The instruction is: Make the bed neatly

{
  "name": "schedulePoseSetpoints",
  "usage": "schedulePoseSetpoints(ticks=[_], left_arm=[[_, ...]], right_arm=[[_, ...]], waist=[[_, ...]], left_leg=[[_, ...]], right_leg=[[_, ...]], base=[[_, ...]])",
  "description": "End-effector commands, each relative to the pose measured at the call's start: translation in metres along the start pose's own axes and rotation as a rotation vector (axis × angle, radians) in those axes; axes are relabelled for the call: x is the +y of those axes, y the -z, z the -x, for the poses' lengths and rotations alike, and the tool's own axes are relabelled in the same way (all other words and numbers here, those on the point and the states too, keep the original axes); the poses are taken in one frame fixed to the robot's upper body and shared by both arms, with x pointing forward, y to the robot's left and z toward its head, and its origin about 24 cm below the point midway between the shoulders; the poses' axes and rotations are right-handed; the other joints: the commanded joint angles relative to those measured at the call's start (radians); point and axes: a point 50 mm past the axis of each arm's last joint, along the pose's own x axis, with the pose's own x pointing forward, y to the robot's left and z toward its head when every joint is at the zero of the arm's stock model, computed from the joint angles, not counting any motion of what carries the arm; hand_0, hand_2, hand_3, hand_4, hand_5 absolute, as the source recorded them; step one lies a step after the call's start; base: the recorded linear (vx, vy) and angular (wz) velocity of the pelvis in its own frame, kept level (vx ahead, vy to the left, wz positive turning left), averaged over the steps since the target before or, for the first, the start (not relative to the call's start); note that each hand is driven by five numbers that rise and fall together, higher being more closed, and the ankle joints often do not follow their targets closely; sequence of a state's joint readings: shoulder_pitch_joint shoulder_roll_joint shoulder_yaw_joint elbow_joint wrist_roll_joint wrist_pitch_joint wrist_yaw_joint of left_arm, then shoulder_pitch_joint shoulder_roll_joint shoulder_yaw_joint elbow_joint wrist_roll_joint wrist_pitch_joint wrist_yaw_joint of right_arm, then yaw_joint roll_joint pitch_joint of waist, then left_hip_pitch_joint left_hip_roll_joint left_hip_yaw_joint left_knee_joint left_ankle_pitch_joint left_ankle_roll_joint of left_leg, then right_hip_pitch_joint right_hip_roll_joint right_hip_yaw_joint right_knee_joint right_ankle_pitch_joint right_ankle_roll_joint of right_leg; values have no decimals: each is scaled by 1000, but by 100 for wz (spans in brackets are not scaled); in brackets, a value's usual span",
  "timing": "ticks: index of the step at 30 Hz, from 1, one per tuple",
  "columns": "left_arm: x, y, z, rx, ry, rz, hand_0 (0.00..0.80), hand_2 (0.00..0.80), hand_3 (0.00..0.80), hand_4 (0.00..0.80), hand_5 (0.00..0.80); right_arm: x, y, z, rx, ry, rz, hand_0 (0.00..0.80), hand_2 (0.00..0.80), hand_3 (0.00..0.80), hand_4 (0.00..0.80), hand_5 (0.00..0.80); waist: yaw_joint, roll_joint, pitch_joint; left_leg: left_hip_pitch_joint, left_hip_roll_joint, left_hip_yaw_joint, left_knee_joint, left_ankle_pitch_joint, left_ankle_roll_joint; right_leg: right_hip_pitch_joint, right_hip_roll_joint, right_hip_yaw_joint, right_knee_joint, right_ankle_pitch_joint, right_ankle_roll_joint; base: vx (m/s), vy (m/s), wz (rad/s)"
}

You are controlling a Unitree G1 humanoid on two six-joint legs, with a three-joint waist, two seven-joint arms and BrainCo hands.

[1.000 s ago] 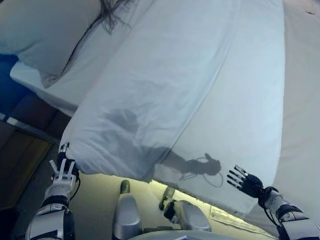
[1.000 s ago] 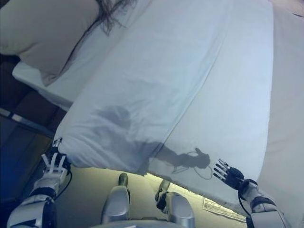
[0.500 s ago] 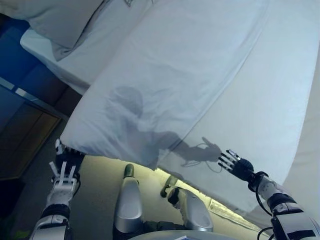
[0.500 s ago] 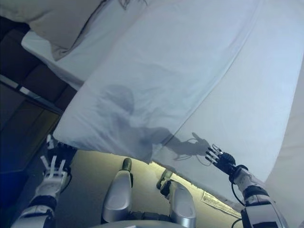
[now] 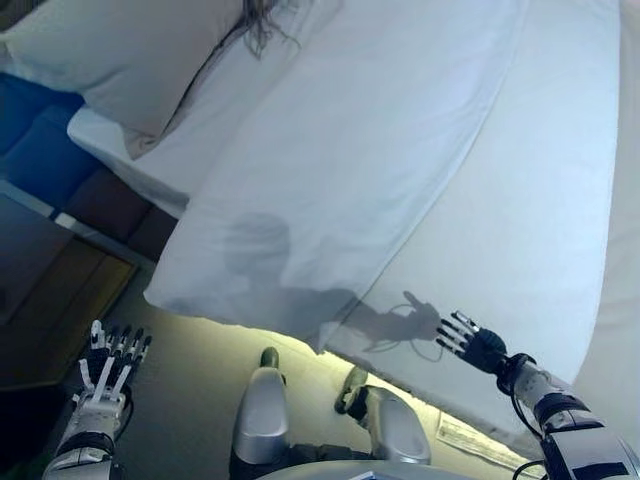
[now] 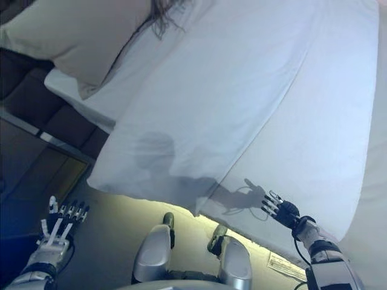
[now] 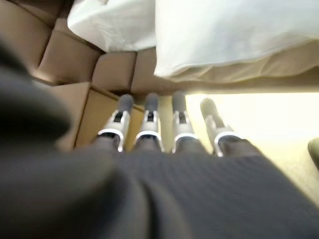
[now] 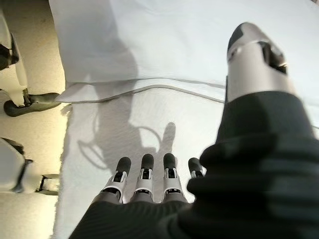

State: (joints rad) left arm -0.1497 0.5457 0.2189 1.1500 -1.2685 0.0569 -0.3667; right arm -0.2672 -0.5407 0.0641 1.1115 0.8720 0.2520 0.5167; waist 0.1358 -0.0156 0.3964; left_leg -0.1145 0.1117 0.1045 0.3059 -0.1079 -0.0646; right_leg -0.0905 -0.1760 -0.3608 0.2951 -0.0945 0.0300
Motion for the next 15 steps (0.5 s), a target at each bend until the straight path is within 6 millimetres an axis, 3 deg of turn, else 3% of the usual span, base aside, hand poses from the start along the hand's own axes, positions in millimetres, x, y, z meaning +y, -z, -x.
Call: schedulePoseSetpoints(ticks=[1, 8, 15], left_arm=[[20, 1, 9, 29, -100, -45, 0, 0, 0, 0, 0], [26, 15, 12, 25, -116, -55, 0, 0, 0, 0, 0], [-17, 33, 3, -6, 186, -88, 0, 0, 0, 0, 0]], right_arm=[[-8, -9, 7, -24, 1, 24, 0, 0, 0, 0, 0], [-17, 4, 13, -1, 20, -12, 0, 0, 0, 0, 0], [-34, 25, 26, 12, 80, -76, 0, 0, 0, 0, 0]], waist=[[-6, -22, -71], [-29, -25, -142], [-40, -23, -174]], left_leg=[[3, 28, -28, 19, 9, -29], [63, 23, -6, -69, 37, -34], [86, 21, 5, -74, 29, -42]], right_leg=[[56, -85, 40, -42, 39, 107], [101, -72, 51, -125, 64, 116], [126, -63, 64, -148, 63, 111]], base=[[75, -28, -5], [81, -27, -11], [74, -15, -6]])
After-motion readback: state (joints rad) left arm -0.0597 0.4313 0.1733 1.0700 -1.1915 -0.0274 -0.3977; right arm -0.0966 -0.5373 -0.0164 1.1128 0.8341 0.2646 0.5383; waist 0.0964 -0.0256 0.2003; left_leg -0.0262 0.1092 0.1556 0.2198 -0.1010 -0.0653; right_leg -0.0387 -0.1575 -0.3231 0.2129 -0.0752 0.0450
